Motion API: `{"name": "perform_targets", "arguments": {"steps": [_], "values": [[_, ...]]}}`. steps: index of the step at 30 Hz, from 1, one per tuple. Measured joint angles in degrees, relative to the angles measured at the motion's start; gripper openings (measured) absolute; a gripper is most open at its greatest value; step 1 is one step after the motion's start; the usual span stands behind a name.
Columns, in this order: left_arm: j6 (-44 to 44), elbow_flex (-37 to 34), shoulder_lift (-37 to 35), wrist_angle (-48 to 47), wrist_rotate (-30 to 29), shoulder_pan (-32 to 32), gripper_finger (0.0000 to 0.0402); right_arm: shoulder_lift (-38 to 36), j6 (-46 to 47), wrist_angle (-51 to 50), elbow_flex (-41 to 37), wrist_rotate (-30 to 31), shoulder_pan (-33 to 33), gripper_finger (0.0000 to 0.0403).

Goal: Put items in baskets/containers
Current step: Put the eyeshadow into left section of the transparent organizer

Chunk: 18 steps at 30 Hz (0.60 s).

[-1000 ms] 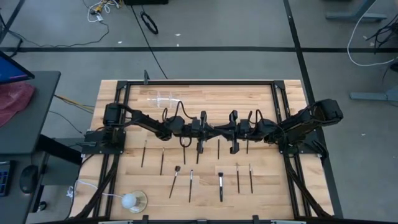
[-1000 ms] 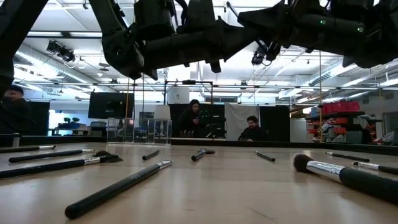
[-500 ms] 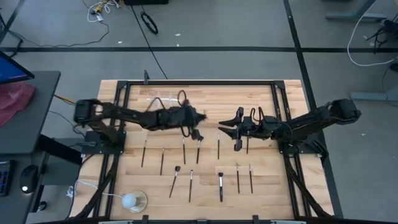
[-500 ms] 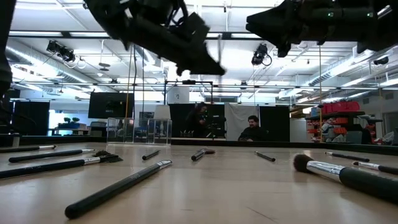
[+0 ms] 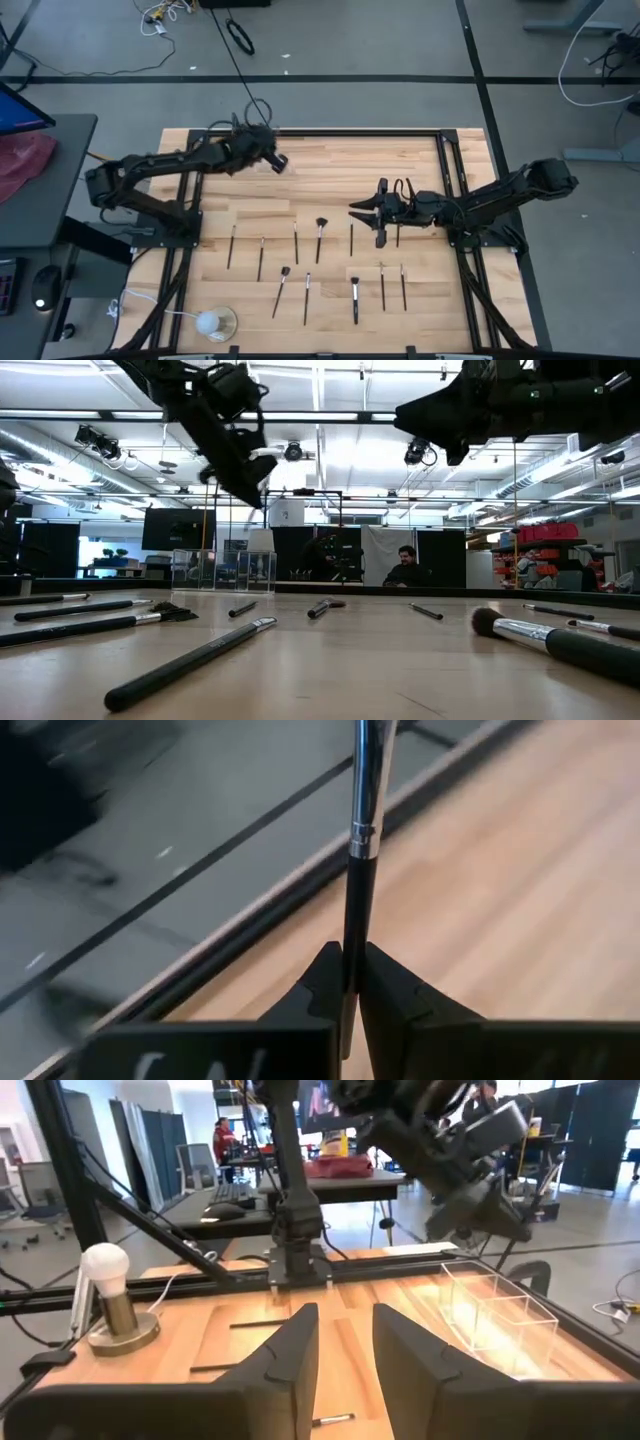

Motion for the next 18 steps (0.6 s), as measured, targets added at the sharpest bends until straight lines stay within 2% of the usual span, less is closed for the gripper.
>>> {"name": "perform_targets", "arguments": {"steps": [4,9,14,18], "values": [[-1.6,-2.0,-2.0,-1.9,0.0,5.1,0.0018,0.0,-0.2,-0.3,0.0,0.0,0.6,0.0098],[-5.3,-9.4,-5.2,1.7,-0.2,10.2,0.002,0.0,-0.3,-0.4,0.0,0.0,1.4,0.0098],[-7.9,-16.4,-6.9,10.1,1.4,11.1,0.0019,0.0,-0.8,-0.3,0.0,0.0,1.6,0.0098],[-9.5,-19.5,-6.4,10.7,2.0,11.1,0.0023,0.0,-0.9,0.4,0.0,0.0,1.6,0.0098]]}}
